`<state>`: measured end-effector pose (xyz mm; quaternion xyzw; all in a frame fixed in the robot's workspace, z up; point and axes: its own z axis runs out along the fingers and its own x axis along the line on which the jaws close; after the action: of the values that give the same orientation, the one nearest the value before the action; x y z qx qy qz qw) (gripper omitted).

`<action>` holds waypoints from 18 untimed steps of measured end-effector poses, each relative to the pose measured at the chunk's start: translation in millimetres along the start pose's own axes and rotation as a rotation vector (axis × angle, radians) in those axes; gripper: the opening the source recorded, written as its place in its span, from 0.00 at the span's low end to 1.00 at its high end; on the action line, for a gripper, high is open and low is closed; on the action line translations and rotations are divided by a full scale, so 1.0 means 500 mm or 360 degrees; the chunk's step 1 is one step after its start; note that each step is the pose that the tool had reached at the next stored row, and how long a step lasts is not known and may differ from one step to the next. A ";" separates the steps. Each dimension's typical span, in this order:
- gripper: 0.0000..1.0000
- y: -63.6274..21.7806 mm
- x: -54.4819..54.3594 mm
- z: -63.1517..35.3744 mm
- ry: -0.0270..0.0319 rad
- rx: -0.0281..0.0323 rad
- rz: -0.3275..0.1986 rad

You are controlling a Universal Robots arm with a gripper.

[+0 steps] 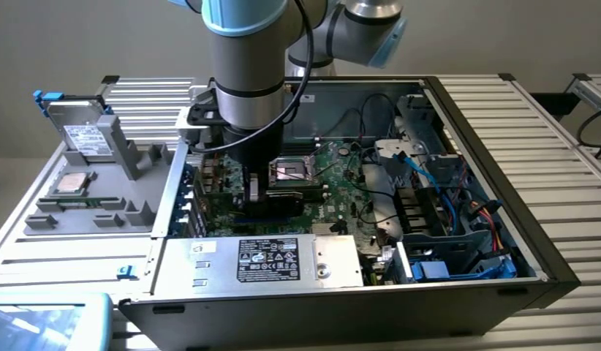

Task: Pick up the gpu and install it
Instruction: 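Insert the gpu into the slot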

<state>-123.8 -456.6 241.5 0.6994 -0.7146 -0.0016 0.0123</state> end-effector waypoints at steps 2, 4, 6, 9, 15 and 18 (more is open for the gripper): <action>0.28 0.000 0.000 0.000 0.00000 0.00000 0.0000; 0.28 0.000 0.000 0.000 0.00000 0.00000 0.0000; 0.28 0.000 0.000 0.000 0.00000 0.00000 0.0000; 0.28 0.000 0.000 0.000 0.00000 0.00000 0.0000; 0.28 0.000 0.001 0.000 -0.00002 0.00001 -0.0001; 0.28 0.000 0.001 0.000 0.00000 0.00000 -0.0001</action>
<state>-123.8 -457.0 241.5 0.6997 -0.7143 -0.0016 0.0123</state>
